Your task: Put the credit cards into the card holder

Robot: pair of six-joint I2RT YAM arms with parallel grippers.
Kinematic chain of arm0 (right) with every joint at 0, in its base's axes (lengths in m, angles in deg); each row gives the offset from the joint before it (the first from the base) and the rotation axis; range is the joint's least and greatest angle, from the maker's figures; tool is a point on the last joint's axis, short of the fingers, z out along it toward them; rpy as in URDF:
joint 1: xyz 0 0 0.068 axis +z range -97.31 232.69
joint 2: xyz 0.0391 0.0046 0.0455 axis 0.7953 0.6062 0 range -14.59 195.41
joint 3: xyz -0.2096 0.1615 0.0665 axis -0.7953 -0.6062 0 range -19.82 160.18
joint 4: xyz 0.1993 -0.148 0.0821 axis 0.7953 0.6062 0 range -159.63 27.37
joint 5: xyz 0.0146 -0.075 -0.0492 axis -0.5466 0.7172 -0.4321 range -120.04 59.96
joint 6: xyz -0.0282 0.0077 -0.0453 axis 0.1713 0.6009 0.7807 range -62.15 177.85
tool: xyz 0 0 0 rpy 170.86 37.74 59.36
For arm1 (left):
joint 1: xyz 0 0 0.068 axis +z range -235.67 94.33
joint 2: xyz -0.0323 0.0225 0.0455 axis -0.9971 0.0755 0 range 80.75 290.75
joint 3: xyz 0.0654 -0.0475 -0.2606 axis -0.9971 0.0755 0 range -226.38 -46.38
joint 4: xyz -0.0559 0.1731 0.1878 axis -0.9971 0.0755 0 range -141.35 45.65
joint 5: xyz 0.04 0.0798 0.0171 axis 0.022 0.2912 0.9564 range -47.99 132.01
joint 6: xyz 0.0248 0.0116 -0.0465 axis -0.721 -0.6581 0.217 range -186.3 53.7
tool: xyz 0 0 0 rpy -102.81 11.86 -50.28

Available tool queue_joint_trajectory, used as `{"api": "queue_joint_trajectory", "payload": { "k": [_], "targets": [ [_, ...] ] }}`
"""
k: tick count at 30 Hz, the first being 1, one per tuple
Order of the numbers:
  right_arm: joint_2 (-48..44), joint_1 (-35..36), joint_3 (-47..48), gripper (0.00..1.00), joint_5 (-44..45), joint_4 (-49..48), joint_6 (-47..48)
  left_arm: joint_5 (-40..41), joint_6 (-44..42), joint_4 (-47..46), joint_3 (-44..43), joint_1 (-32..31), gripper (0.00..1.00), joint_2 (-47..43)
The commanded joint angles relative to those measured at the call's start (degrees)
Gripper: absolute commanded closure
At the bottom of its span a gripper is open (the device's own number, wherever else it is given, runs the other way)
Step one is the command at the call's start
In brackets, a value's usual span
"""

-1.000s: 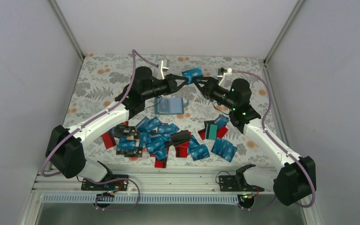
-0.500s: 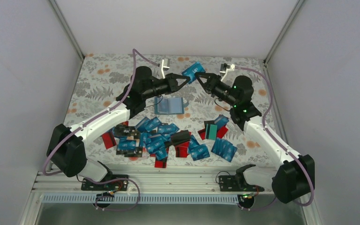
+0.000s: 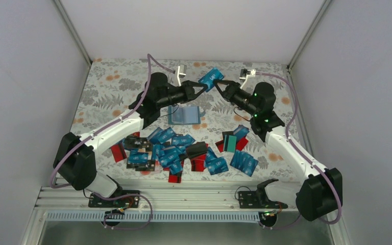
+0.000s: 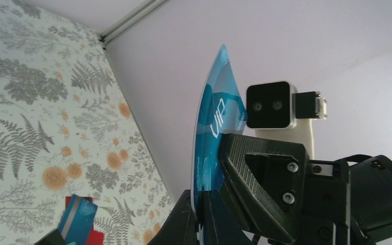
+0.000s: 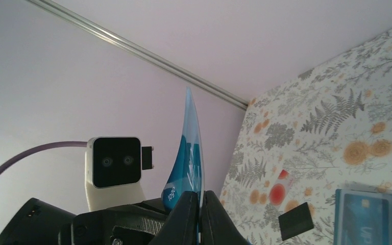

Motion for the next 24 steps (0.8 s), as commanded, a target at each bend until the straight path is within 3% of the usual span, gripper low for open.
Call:
{"api": "queue_joint_trajectory", "payload": {
  "k": [1, 15, 19, 24],
  "targets": [
    [-1.9, -0.1, 1.0, 0.96, 4.7, 1.9, 6.1, 3.4, -4.8, 6.5, 0.8, -0.2, 0.95, -0.2],
    [-4.3, -0.5, -1.1, 0.96, 7.7, 8.5, 18.9, 21.7, -21.5, 25.1, 7.0, 4.5, 0.83, -10.8],
    [-2.9, -0.5, -1.1, 0.96, 3.3, 7.9, 23.7, 19.1, -30.4, 29.2, 6.4, 6.8, 0.77, -13.8],
    [1.4, -0.5, -1.2, 0.96, -8.2, 4.6, 27.6, 6.9, -42.6, 33.4, 4.4, 9.2, 0.63, -16.1]
  ]
}}
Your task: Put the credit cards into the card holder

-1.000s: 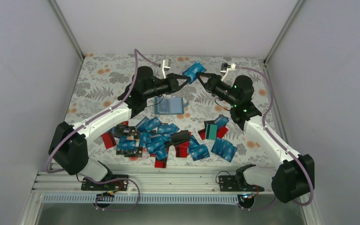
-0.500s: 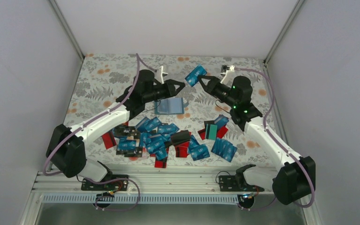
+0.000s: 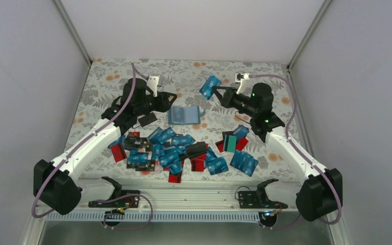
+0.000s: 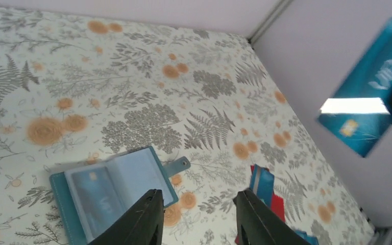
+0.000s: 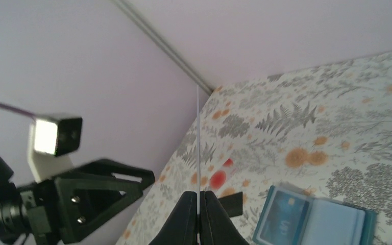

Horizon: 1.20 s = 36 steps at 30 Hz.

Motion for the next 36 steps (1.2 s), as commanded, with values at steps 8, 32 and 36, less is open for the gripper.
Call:
{"api": "queue_joint_trajectory", "payload": {
  "k": [8, 32, 36],
  "targets": [
    [8.0, 0.2, -0.3, 0.96, -28.8, -7.7, 12.8, -21.3, -20.0, 9.2, -2.3, 2.9, 0.55, -5.6],
    [7.2, 5.9, 1.9, 0.96, -37.7, -9.1, 16.5, -39.8, -18.4, 0.6, 0.1, 2.8, 0.71, -4.7],
    [7.1, 6.1, 2.2, 0.96, -38.2, -9.1, 16.5, -39.2, -18.5, 0.7, 0.0, 2.7, 0.73, -4.4]
  ]
}}
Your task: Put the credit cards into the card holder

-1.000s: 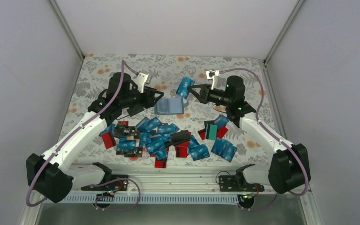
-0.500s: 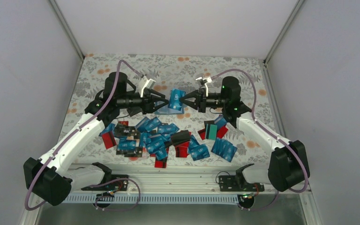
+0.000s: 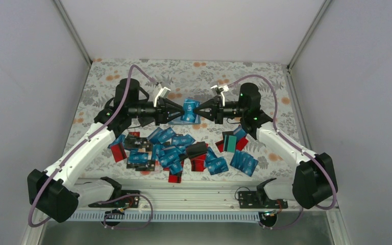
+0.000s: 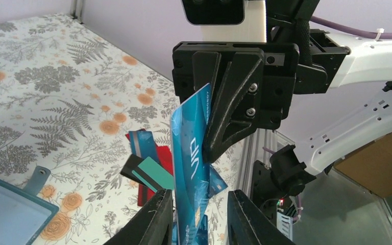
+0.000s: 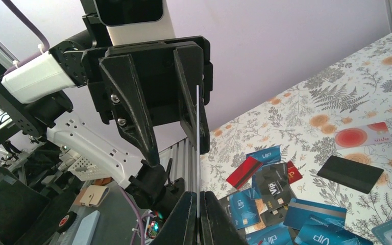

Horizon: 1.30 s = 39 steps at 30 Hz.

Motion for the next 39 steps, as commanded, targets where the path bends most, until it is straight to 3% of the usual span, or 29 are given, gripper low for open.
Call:
{"api": "queue_joint_trajectory", "payload": {
  "k": [1, 7, 12, 16, 18, 24, 27, 33, 39],
  "targets": [
    [-1.2, 0.8, 2.0, 0.96, -1.4, -1.7, 0.9, -0.7, -0.6, -1.6, 0.3, 0.0, 0.73, 0.5],
    [-1.2, 1.2, 2.2, 0.96, -1.9, -1.8, 0.9, -1.3, -0.5, -2.2, 0.5, 0.0, 0.77, 0.5],
    [-0.9, 1.4, 2.6, 0.96, -2.0, -1.8, 0.8, -1.9, 0.0, -3.2, 0.9, -0.5, 0.85, 0.9],
    [-0.9, 1.5, 2.8, 0.96, -1.6, -1.1, 1.0, -1.0, 0.4, -3.8, 1.2, -1.0, 0.97, 0.8],
    [-0.8, 1.5, 3.2, 0.96, 0.3, 0.9, 1.4, 0.6, 1.2, -4.2, 1.5, -1.0, 0.98, 0.5],
    [1.4, 1.1, 4.6, 0.64, 18.0, 10.7, 3.0, 13.6, 4.4, -0.5, 0.8, -0.8, 0.98, 5.2],
    [4.7, 1.1, 5.4, 0.58, 26.8, 14.2, 2.7, 18.0, 7.5, -1.3, 0.9, -0.6, 0.98, 8.4],
    [13.4, 1.7, 9.6, 0.6, 32.0, 19.3, 1.0, 26.9, 13.6, -1.0, -1.2, -0.5, 0.97, 16.5],
    [23.8, 1.8, 14.5, 0.68, 33.3, 22.1, -1.1, 29.2, 17.9, -3.3, -2.1, 0.1, 0.98, 23.7]
  ]
}}
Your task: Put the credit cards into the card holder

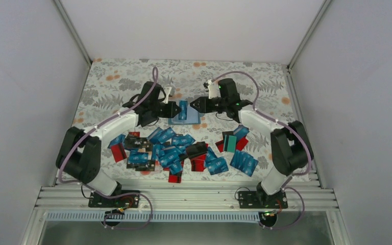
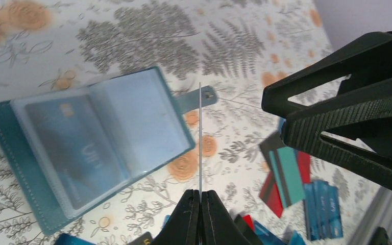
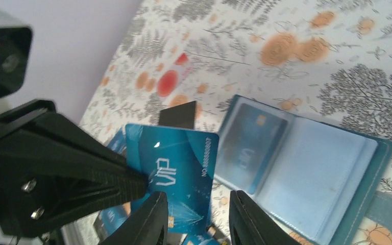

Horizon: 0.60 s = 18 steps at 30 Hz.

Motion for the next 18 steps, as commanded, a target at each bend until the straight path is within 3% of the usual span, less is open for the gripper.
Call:
{"api": "queue_joint_trajectory", "payload": {
  "k": [1, 18],
  "targets": [
    [6.1, 0.7, 4.1, 0.7, 3.3, 2.9, -2.0, 3.7, 5.0, -2.1, -2.3, 0.6, 0.98, 4.4],
    [17.6, 0.5, 6.3, 0.81, 12.9, 4.6, -2.9, 2.2, 9.5, -7.0, -4.6, 3.8, 0.98, 15.4]
  ]
}}
